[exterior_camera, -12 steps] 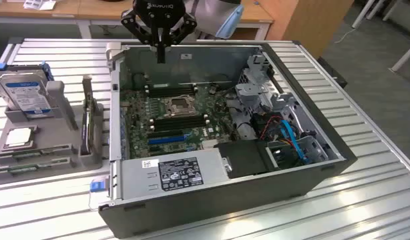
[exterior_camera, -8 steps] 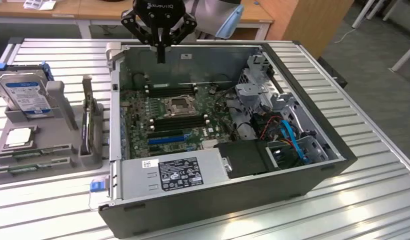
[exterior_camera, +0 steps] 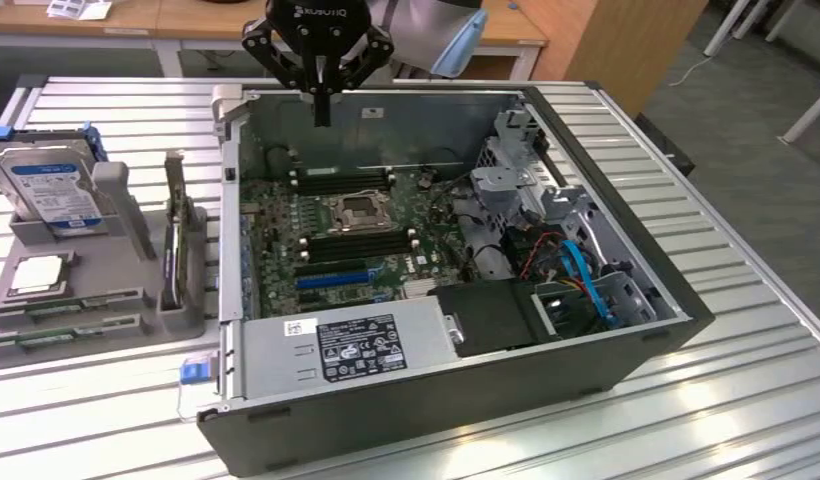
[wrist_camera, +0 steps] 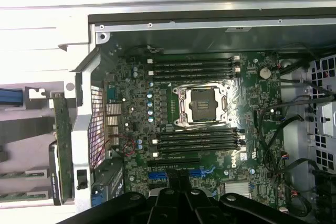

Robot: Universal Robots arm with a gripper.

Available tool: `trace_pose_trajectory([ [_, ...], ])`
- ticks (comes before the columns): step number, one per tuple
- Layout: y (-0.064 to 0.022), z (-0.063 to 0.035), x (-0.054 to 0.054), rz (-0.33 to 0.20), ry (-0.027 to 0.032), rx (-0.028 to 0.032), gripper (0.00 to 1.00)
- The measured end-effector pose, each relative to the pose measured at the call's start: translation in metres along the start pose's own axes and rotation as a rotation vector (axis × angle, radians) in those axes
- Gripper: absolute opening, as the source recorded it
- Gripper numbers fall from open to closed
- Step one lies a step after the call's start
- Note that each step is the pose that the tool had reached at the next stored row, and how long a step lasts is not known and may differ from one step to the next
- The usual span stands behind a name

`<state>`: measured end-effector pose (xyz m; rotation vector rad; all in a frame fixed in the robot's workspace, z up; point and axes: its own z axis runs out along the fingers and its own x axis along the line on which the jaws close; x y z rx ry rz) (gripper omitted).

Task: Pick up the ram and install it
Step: 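Reach for the ram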

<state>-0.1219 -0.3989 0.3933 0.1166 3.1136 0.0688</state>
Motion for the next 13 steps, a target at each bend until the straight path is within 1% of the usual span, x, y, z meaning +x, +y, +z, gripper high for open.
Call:
trace_pose_trajectory([
  [2,0.0000,0.0000,0.000,0.000,0.0000,-0.0001,0.11],
  [4,-0.0003,-0.0002,0.004,0.000,0.0001,0.0002,0.11],
  [13,-0.0030,-0.0007,0.041,0.000,0.0000,0.0002,0.11],
])
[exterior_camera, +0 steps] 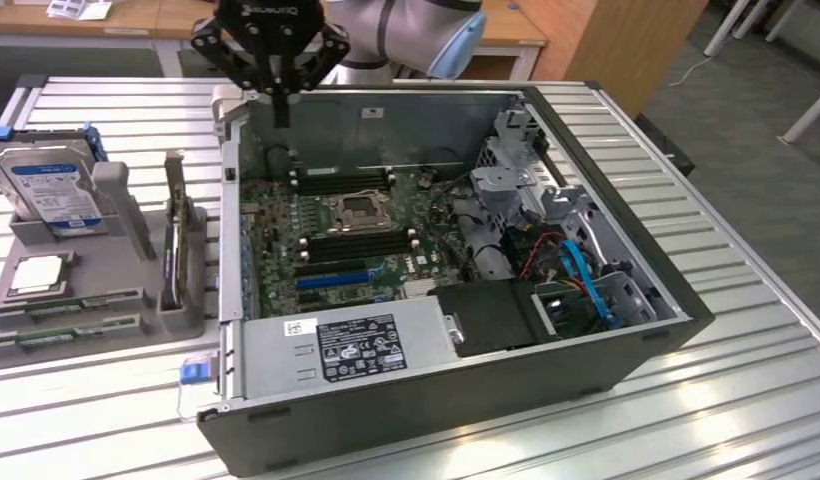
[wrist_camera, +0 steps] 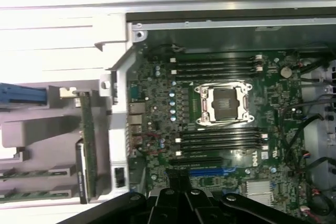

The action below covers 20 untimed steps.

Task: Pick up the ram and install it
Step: 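Reach for the ram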

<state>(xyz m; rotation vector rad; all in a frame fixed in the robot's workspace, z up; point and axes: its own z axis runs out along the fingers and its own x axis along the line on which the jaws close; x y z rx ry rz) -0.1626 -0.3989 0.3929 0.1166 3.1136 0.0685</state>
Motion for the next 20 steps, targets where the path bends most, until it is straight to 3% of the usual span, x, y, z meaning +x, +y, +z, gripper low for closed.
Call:
trace_pose_trajectory([
  [7,-0.0019,-0.0001,0.025,0.000,0.0000,0.0003,0.11],
  [20,-0.0063,-0.0001,0.084,0.000,-0.0003,0.0039,0.11],
])
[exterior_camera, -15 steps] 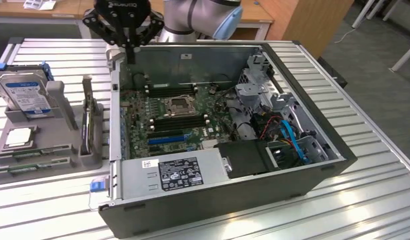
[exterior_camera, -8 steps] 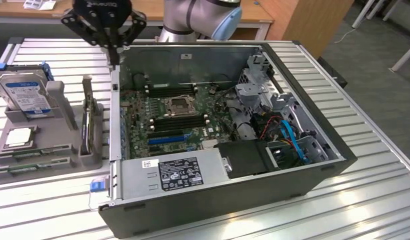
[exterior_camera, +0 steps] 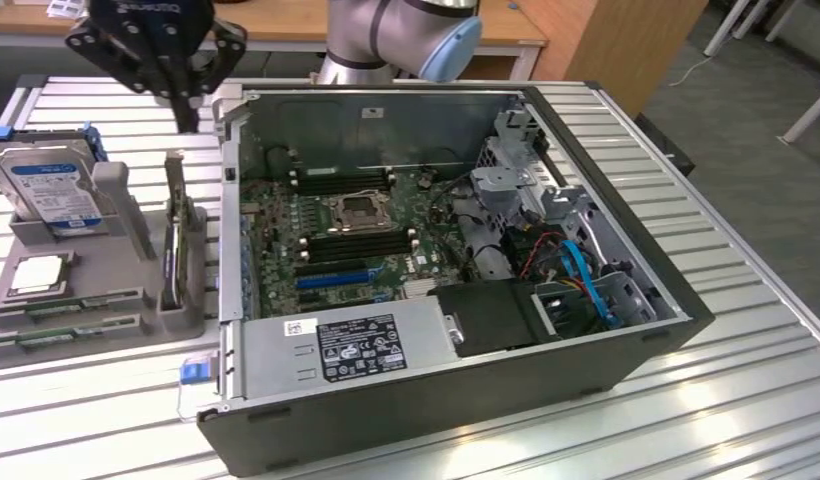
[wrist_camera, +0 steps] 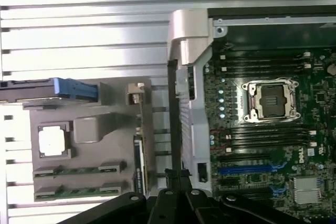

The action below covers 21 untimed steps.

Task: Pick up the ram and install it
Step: 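Reach for the ram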

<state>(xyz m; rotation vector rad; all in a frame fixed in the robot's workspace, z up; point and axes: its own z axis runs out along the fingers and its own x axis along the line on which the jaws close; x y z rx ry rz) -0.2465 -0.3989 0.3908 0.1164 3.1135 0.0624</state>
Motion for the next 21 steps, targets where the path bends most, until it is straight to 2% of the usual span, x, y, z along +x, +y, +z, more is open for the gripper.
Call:
trace_pose_trajectory([
  [21,-0.0073,0.0018,0.095,0.000,-0.0007,0.0096,0.11],
])
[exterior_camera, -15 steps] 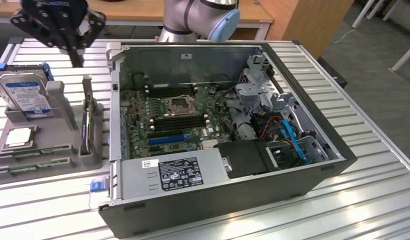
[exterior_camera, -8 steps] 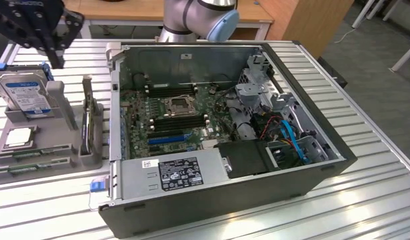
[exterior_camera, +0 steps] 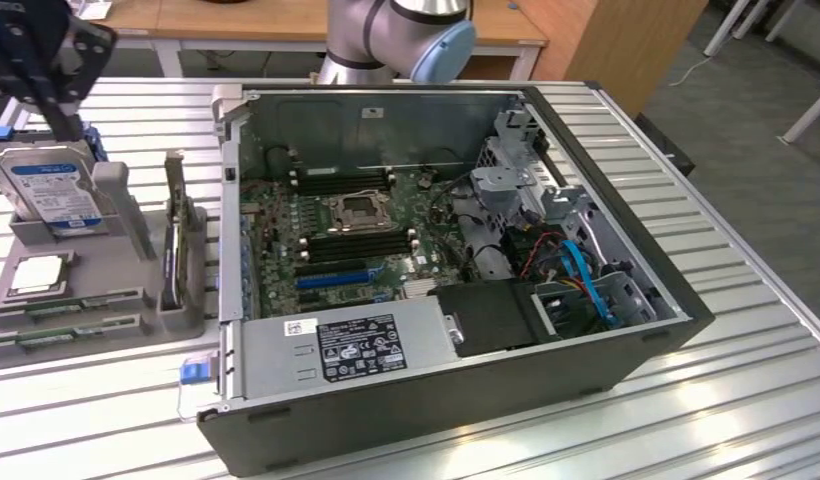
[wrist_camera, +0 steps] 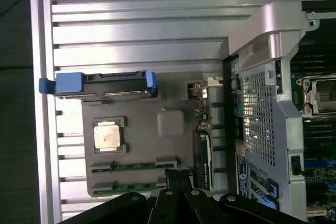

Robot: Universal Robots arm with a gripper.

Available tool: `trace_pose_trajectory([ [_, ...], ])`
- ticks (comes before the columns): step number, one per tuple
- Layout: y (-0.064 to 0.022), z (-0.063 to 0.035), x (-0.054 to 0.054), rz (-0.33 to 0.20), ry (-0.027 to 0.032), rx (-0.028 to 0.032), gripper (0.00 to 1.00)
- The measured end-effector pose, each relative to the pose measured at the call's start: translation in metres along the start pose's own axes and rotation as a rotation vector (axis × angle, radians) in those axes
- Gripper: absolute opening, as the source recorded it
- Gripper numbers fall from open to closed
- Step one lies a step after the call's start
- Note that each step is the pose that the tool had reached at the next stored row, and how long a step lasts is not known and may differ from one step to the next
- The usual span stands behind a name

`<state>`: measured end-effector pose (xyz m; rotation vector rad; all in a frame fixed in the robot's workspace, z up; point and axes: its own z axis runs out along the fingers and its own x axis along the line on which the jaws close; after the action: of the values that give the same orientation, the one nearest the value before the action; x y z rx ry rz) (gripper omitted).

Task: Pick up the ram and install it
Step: 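Reach for the ram, then pick up the ram and move it above insertion slot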

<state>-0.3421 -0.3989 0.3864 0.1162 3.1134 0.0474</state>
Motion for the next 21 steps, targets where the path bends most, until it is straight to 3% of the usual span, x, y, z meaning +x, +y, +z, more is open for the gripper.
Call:
trace_pose_trajectory([
  [6,-0.0020,0.0005,0.027,0.000,0.0000,0.0014,0.11],
  [21,-0.0021,0.0005,0.027,0.000,-0.0001,0.0014,0.11],
])
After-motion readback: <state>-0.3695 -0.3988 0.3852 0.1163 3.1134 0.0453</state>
